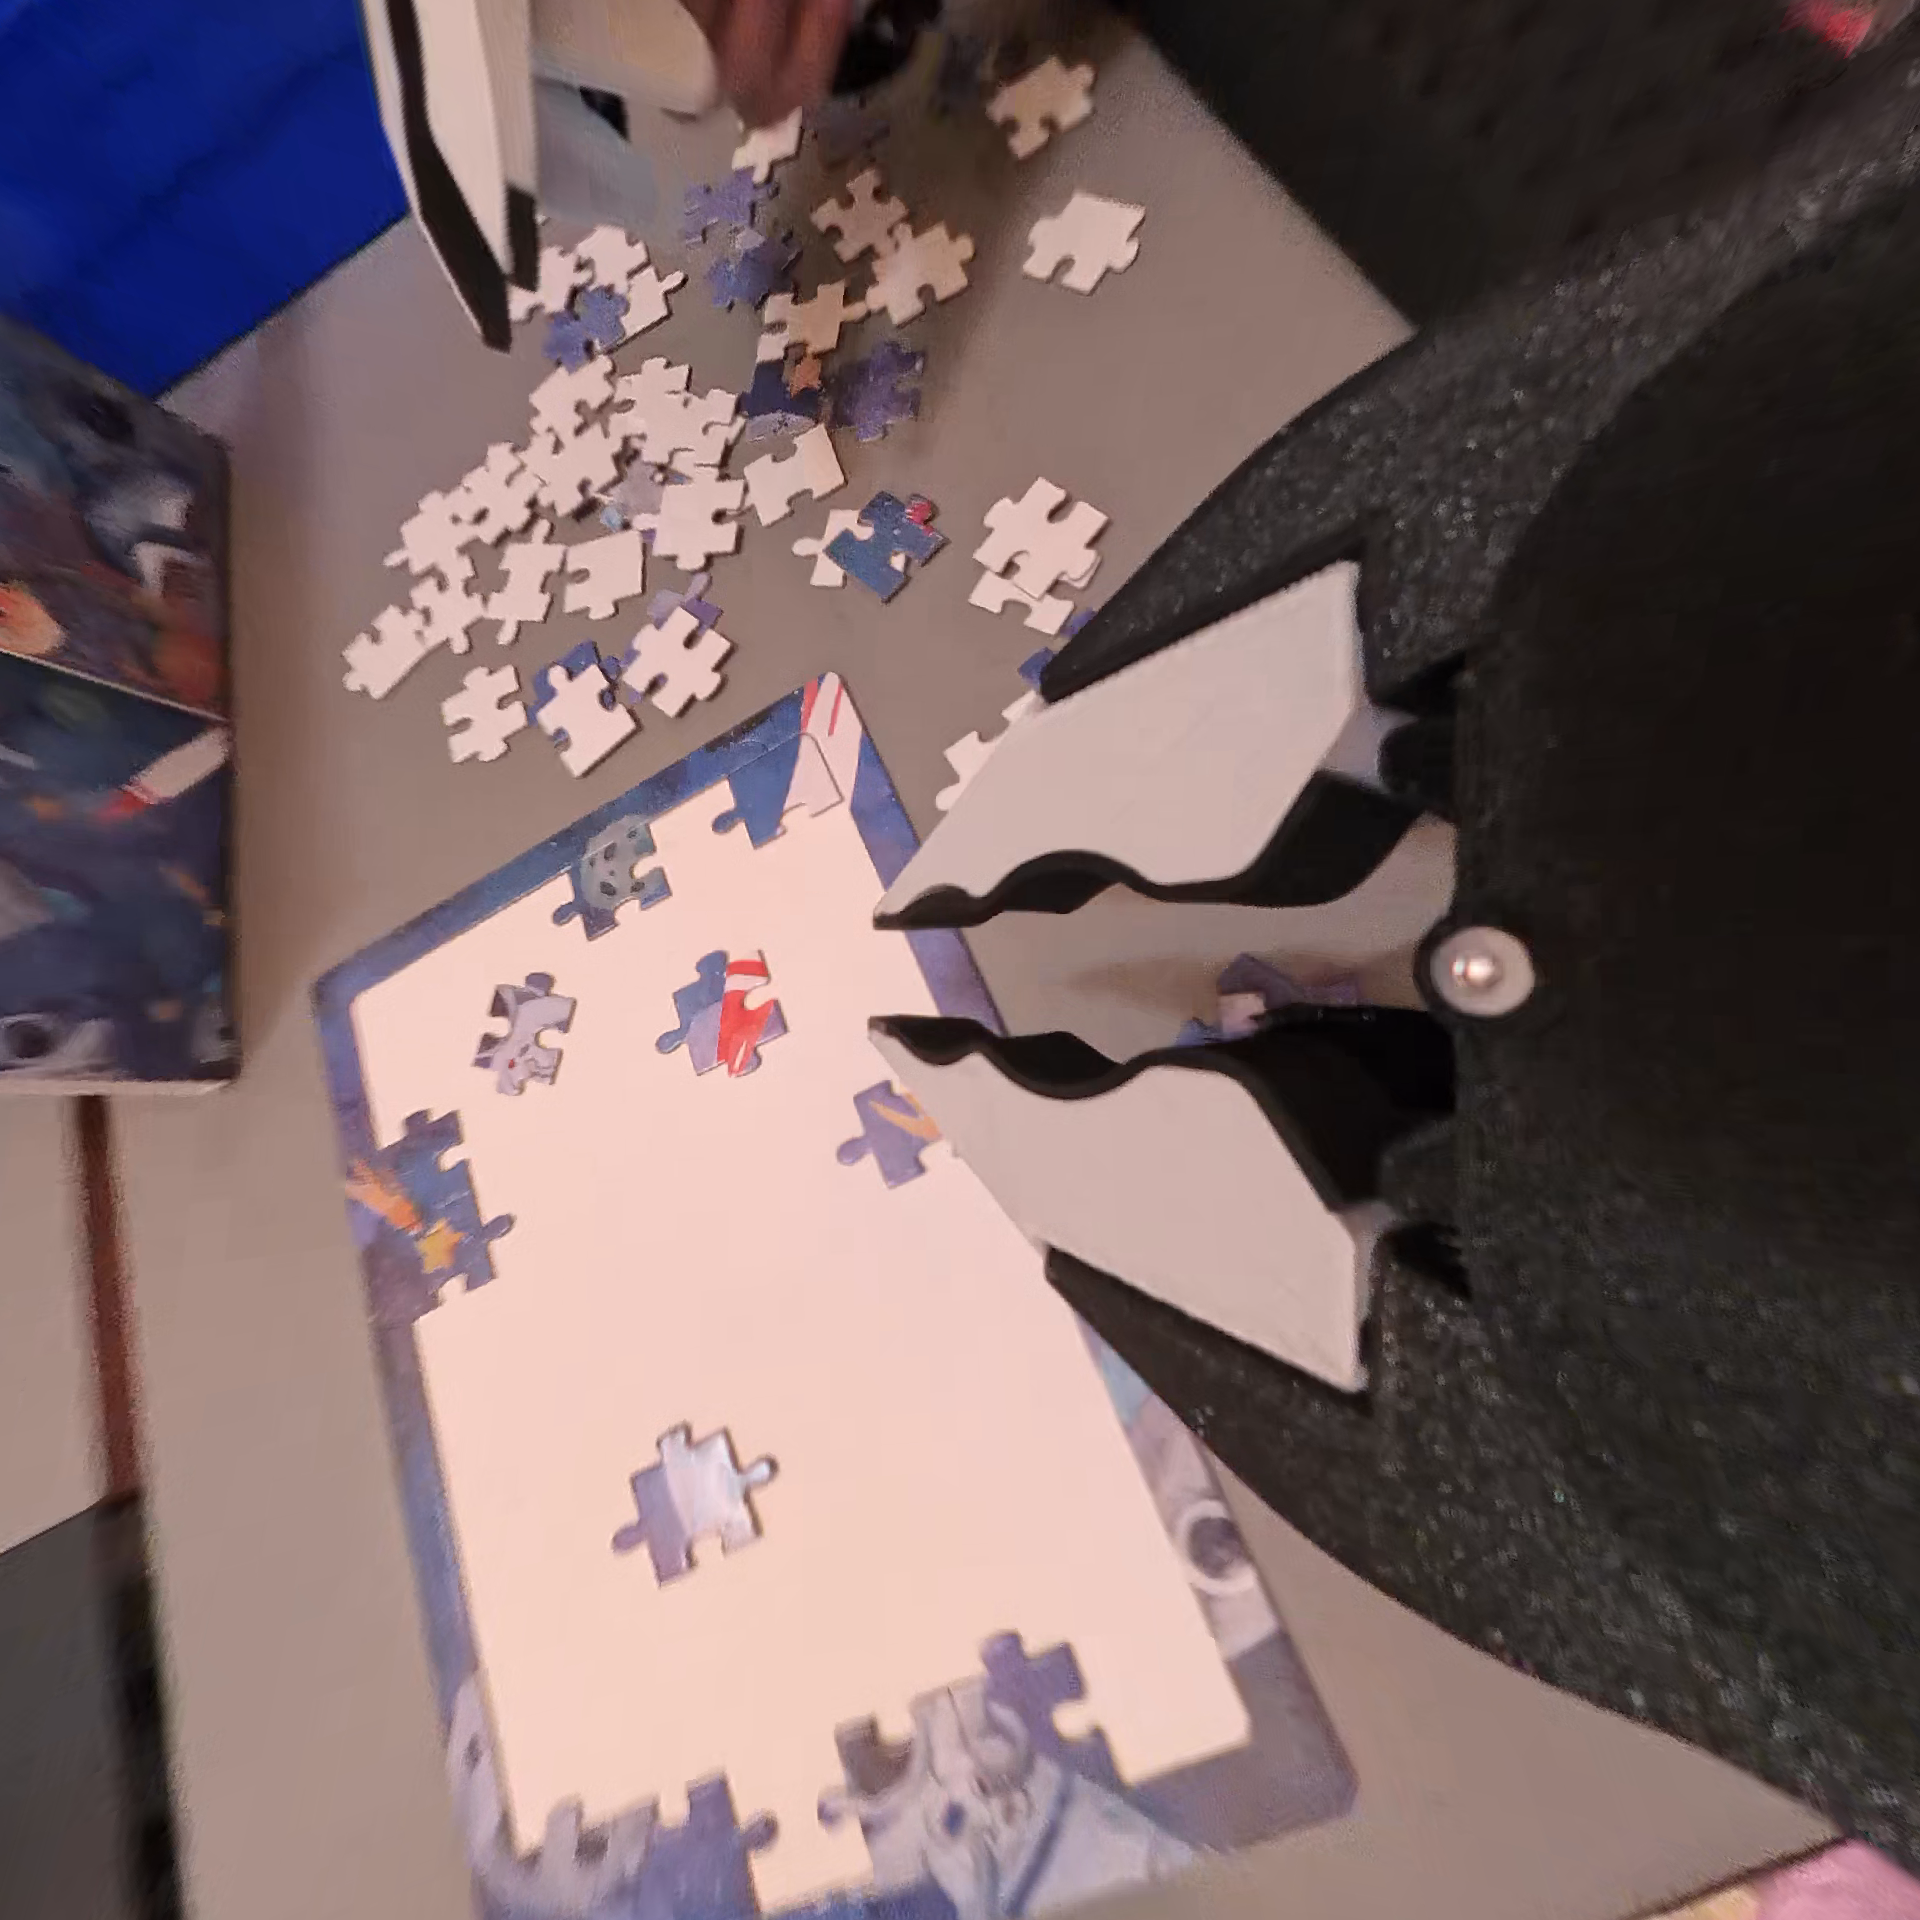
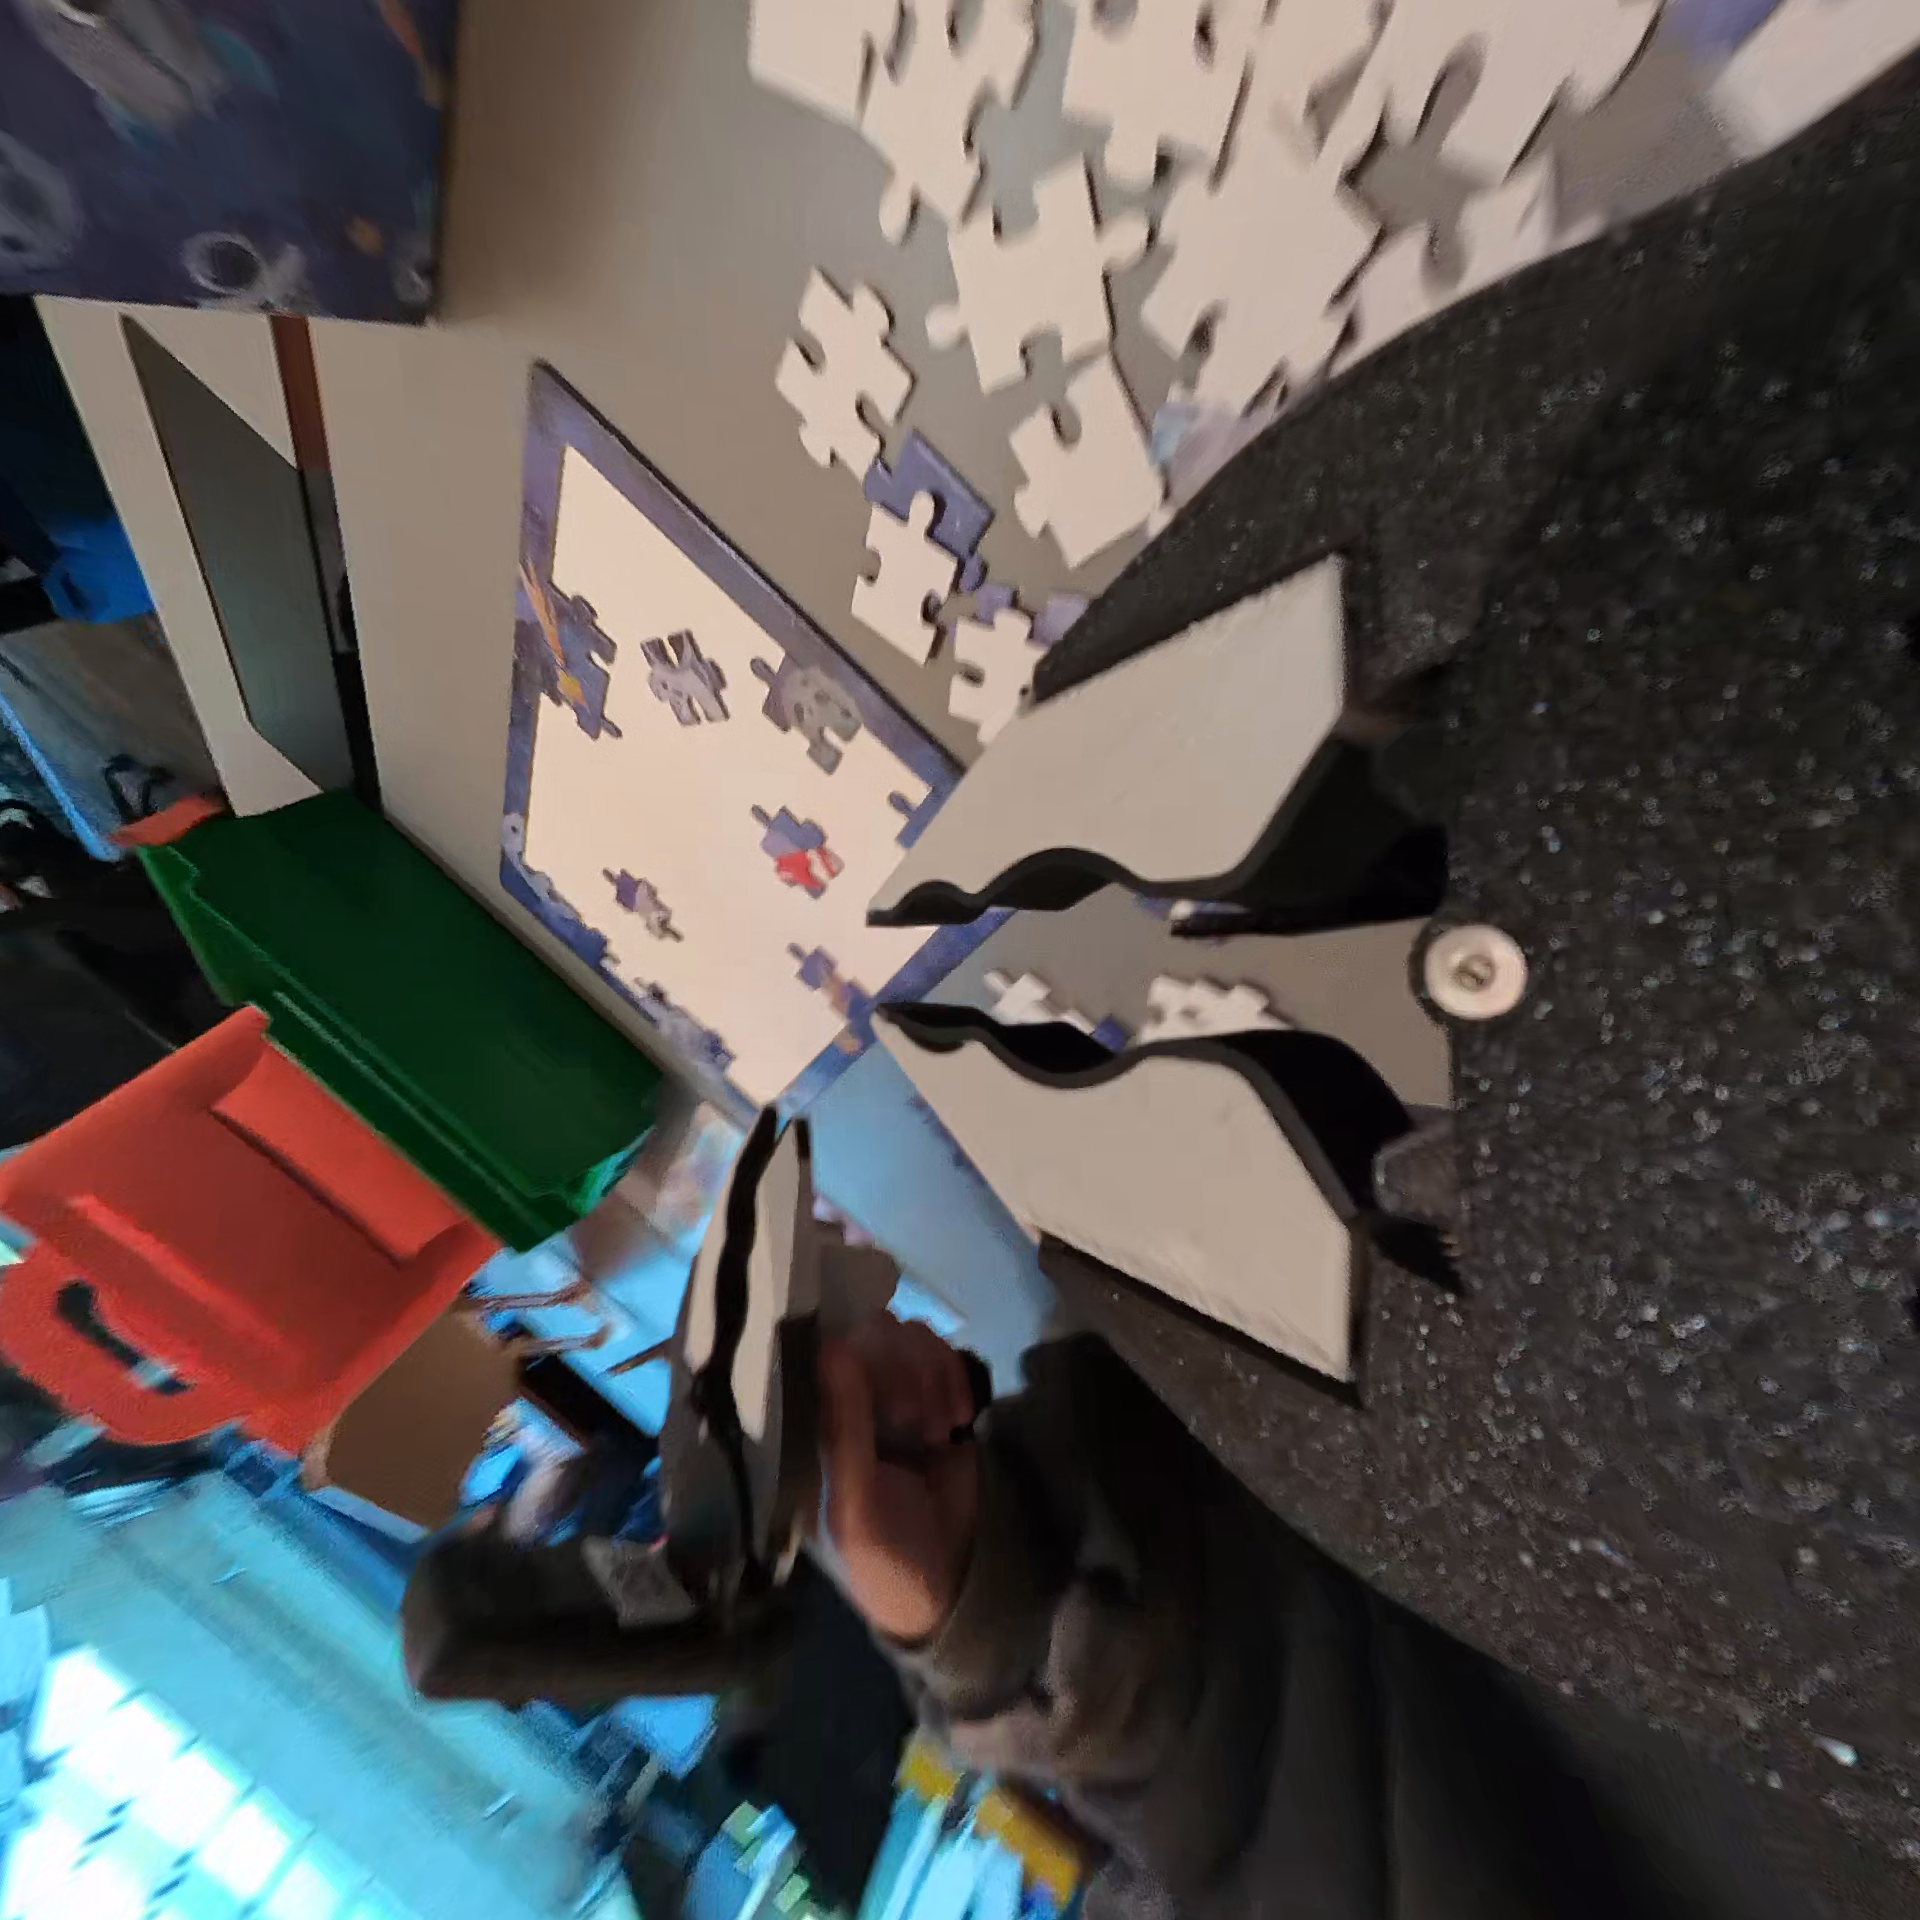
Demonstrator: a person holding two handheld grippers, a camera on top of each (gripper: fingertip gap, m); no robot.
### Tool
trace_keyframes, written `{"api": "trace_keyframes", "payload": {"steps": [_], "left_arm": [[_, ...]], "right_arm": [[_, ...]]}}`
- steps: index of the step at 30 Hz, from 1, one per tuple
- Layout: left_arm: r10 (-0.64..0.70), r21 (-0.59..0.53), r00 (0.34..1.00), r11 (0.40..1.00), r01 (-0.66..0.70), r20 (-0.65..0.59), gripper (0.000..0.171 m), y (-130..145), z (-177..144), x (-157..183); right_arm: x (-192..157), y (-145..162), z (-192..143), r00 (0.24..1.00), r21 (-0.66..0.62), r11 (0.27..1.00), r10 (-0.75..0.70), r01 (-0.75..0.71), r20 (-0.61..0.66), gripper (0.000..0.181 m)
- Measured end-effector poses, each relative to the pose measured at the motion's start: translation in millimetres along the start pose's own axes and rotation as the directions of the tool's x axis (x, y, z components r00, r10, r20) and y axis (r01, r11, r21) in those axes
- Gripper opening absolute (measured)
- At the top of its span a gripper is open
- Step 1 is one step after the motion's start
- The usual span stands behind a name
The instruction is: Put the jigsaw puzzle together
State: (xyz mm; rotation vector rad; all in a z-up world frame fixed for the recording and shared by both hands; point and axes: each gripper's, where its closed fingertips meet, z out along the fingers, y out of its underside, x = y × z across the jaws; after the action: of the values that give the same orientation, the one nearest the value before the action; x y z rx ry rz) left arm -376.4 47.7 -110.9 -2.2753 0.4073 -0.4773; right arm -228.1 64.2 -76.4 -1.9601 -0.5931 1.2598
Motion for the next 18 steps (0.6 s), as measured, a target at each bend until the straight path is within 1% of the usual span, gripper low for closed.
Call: {"api": "trace_keyframes", "payload": {"steps": [2,4,5,6,7,9,11,12,13,14,15,16,18], "left_arm": [[0.021,0.146,0.997,0.989,-0.032,0.079,0.016,5,-15,1],[0.029,0.262,0.99,0.963,-0.066,0.141,0.016,12,-23,0],[0.033,0.297,0.986,0.951,-0.082,0.165,0.016,18,-24,-1],[0.036,0.312,0.983,0.946,-0.091,0.178,0.016,23,-24,-3],[0.038,0.309,0.985,0.947,-0.089,0.166,0.016,24,-26,-1],[0.07,0.351,0.994,0.931,-0.096,0.085,0.019,17,-32,11],[0.068,0.351,0.997,0.933,-0.078,0.043,0.019,20,-30,11],[0.06,0.339,0.998,0.939,-0.062,0.015,0.019,22,-27,13],[0.059,0.331,0.998,0.942,-0.05,-0.017,0.019,23,-26,17],[0.063,0.326,0.997,0.944,-0.048,-0.034,0.019,24,-25,20],[0.073,0.318,0.997,0.946,-0.059,-0.032,0.019,26,-23,21],[0.085,0.311,0.996,0.948,-0.074,-0.02,0.019,28,-23,21],[0.101,0.306,0.995,0.948,-0.092,-0.016,0.019,30,-22,23]], "right_arm": [[3,12,-16,0.988,-0.12,0.982,-0.151,0.146,-0.028,0.018],[1,39,-35,0.964,-0.287,0.923,-0.265,0.257,0.009,0.019],[1,52,-47,0.955,-0.361,0.889,-0.298,0.282,0.014,0.019],[6,62,-59,0.943,-0.42,0.857,-0.334,0.298,-0.012,0.019],[13,66,-72,0.924,-0.458,0.835,-0.376,0.306,-0.067,0.019],[23,73,-94,0.896,-0.504,0.811,-0.42,0.297,-0.147,0.02],[21,82,-103,0.903,-0.542,0.802,-0.396,0.251,-0.168,0.026],[22,85,-104,0.894,-0.565,0.788,-0.409,0.245,-0.182,0.03],[24,90,-104,0.874,-0.597,0.76,-0.446,0.257,-0.192,0.035],[24,95,-106,0.859,-0.63,0.73,-0.475,0.265,-0.19,0.035],[20,103,-110,0.866,-0.653,0.713,-0.469,0.254,-0.175,0.034],[16,111,-117,0.88,-0.675,0.705,-0.441,0.218,-0.177,0.027],[17,120,-138,0.877,-0.694,0.708,-0.41,0.131,-0.253,0.025]]}}
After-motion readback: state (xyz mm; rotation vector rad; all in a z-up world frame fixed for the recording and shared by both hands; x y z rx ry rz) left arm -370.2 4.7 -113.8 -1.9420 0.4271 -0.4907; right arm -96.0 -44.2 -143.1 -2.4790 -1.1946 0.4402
